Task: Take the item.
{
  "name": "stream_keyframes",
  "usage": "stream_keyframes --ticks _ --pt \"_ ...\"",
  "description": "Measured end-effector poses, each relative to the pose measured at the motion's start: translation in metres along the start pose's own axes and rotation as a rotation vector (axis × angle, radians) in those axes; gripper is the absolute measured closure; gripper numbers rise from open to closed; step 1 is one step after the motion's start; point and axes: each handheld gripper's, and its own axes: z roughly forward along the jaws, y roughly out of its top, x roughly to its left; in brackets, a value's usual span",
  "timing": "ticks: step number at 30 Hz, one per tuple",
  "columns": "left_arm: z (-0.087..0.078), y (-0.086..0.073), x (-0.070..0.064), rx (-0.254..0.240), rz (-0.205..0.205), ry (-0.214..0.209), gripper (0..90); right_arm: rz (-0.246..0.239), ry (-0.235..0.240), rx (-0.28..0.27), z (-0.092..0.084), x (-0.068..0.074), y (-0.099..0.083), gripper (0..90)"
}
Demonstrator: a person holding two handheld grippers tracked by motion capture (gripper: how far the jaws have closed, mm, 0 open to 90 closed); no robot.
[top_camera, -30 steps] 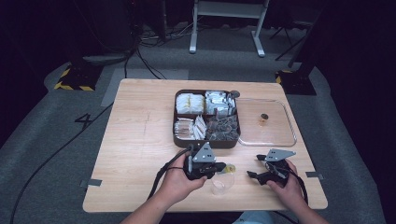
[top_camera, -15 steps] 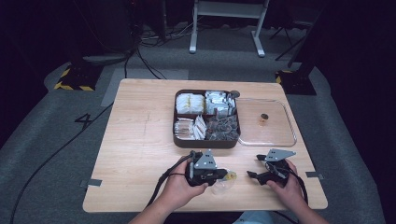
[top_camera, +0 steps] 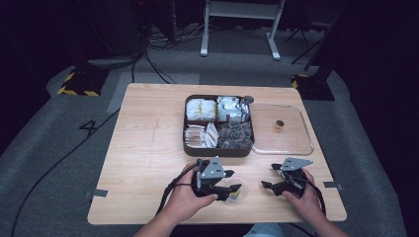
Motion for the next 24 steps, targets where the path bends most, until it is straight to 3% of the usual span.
stream_keyframes --ticks 6,10,12,19,24 --pt "-0.012 0.006 0.004 -0.003 0.015 0.051 40.3 0.000 0.000 0.000 0.000 0.000 0.000 16.0" --pt "-0.023 0.005 0.011 0.034 0.030 0.135 32.4 0.000 0.000 0.001 0.000 0.000 0.000 16.0" --pt "-0.031 0.001 0.017 0.059 0.022 0.171 31.3 0.000 0.000 0.001 0.000 0.000 0.000 16.0" --pt "-0.060 -0.019 0.036 0.064 -0.007 0.275 28.9 0.001 -0.001 0.001 0.000 0.000 0.000 16.0" --pt "-0.077 -0.030 0.047 0.095 -0.018 0.303 27.5 0.001 -0.001 0.001 0.000 0.000 0.000 16.0"
